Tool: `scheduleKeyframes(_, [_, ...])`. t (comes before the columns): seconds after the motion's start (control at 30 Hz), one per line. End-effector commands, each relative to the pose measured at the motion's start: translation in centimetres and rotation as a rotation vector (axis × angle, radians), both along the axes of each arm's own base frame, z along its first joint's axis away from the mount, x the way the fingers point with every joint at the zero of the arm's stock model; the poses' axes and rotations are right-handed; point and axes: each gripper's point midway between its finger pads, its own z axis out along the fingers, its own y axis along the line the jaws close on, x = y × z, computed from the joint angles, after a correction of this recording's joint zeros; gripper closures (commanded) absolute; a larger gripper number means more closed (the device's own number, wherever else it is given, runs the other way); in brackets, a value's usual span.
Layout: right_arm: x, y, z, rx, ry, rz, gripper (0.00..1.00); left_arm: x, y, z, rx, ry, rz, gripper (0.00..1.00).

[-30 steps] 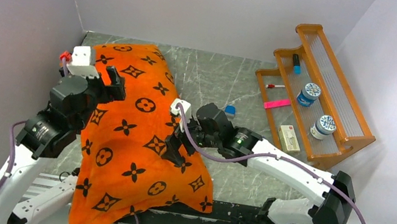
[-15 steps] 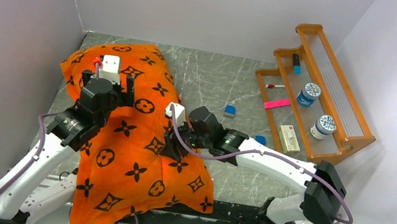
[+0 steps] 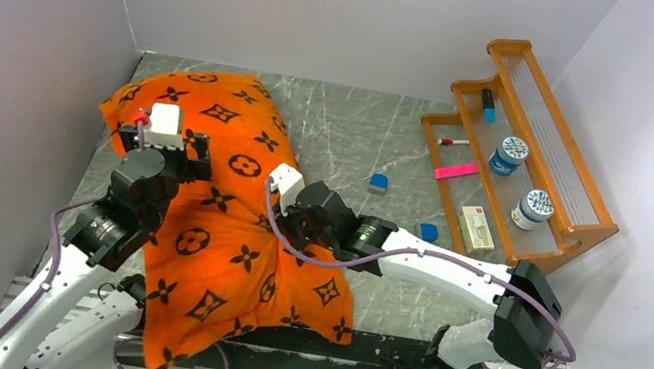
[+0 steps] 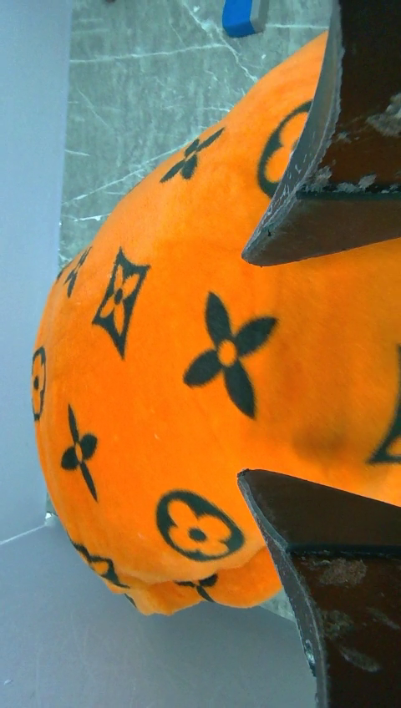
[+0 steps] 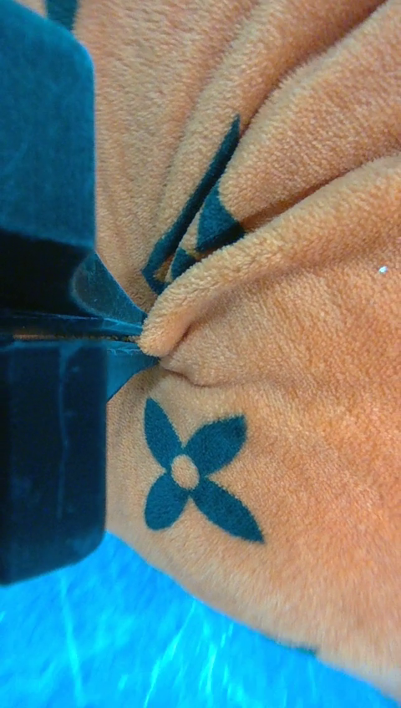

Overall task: Remove the pillowcase from the pillow
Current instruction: Adjust the pillow at the center of the board.

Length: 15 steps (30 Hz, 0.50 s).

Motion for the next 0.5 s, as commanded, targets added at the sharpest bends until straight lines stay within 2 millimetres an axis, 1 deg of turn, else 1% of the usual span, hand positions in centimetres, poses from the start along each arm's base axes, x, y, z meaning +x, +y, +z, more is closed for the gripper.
scheduleKeyframes(0.0, [9.1, -6.6, 2.7, -0.206, -0.362, -0.398, 1.0, -0.2, 0.8, 1.6, -0.016, -0.065, 0.033, 0.03])
scheduleKeyframes(0.13, [10.6, -7.2, 6.6, -0.176, -0.476, -0.466, 1.0, -0.4, 1.0, 1.8, -0.026, -0.076, 0.037, 0.03])
scheduleKeyframes(0.27, [11.5, -7.2, 10.4, -0.105, -0.566, -0.494, 1.0, -0.6, 1.0, 2.1, -0.032, -0.084, 0.034, 0.03])
scheduleKeyframes(0.47, [12.8, -8.4, 14.5, -0.087, -0.69, -0.572, 1.0, -0.8, 1.1, 2.2, -0.039, -0.091, 0.035, 0.03])
